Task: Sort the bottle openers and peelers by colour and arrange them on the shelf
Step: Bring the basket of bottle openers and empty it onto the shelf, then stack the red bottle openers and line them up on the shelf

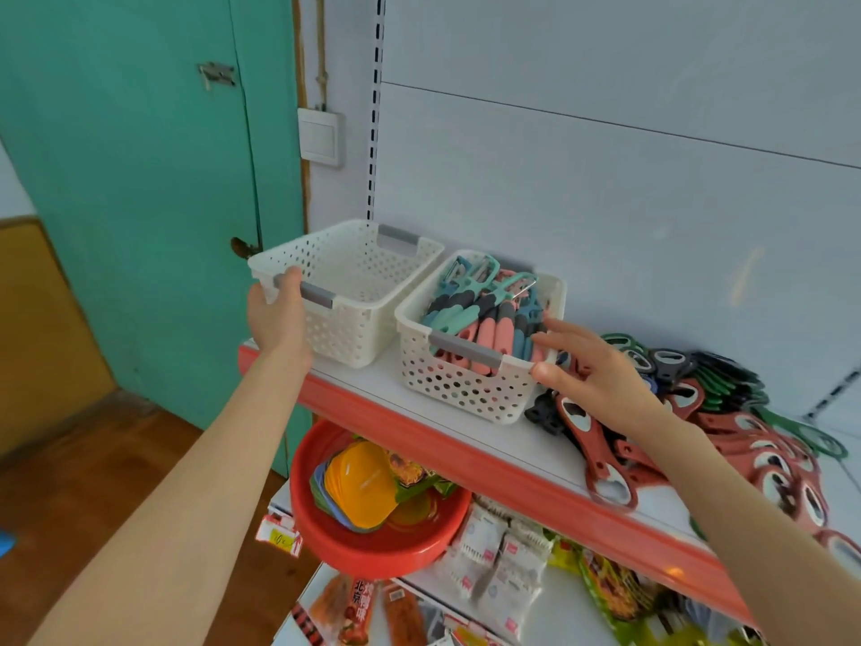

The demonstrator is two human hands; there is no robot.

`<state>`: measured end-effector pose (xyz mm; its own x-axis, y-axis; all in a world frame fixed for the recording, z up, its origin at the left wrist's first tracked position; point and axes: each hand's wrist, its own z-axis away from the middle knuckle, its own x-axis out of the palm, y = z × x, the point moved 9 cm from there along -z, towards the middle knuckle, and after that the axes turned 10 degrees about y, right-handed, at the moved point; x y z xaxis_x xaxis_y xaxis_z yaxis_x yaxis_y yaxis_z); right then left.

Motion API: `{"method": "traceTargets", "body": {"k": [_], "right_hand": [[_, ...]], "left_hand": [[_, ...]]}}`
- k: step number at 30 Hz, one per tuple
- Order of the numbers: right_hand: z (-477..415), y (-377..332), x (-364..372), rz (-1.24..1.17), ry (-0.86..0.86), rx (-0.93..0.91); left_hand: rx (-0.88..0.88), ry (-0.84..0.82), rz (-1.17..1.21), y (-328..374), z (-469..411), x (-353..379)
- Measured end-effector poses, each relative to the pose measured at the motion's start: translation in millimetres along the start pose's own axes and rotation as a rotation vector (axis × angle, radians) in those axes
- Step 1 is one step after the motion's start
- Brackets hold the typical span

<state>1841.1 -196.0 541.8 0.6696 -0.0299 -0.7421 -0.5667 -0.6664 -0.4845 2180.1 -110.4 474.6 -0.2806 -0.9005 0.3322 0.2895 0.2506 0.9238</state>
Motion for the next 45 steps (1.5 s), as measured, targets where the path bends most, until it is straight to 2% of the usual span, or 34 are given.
{"method": "traceTargets", "body": {"k": [13, 21, 24, 29, 32, 37, 40, 42, 45], "right_hand": [[-19, 3, 20, -0.148, -0.057, 0.074], [-12, 1, 23, -0.183, -0.064, 0.113], [-8, -1, 19, -0.154, -0.022, 0.123], [15, 14, 6, 0.009, 0.006, 0.237], [40, 22, -13, 0.134, 0.022, 0.262], [93, 50, -55, 0.261, 0.075, 0.379], [124, 76, -87, 0.341, 0.167, 0.456], [142, 98, -101, 0.396, 0.169, 0.507], [158, 130, -101, 0.456, 0.035, 0.583]], "left_hand": [[0.021, 0.079, -0.038, -6, -10, 0], [0.063, -0.016, -0.205, -5, 23, -1], [0.211, -0.170, -0.410, -1, 67, 4], [0.770, -0.420, -0.729, 4, 141, 16], [0.975, -0.593, -0.795, -7, 181, 33], [1.016, -1.029, -0.752, -44, 257, 71], [1.011, -1.172, -0.738, -63, 292, 94], [1.028, -1.251, -0.854, -83, 309, 114], [1.124, -1.358, -1.214, -122, 326, 146]]}}
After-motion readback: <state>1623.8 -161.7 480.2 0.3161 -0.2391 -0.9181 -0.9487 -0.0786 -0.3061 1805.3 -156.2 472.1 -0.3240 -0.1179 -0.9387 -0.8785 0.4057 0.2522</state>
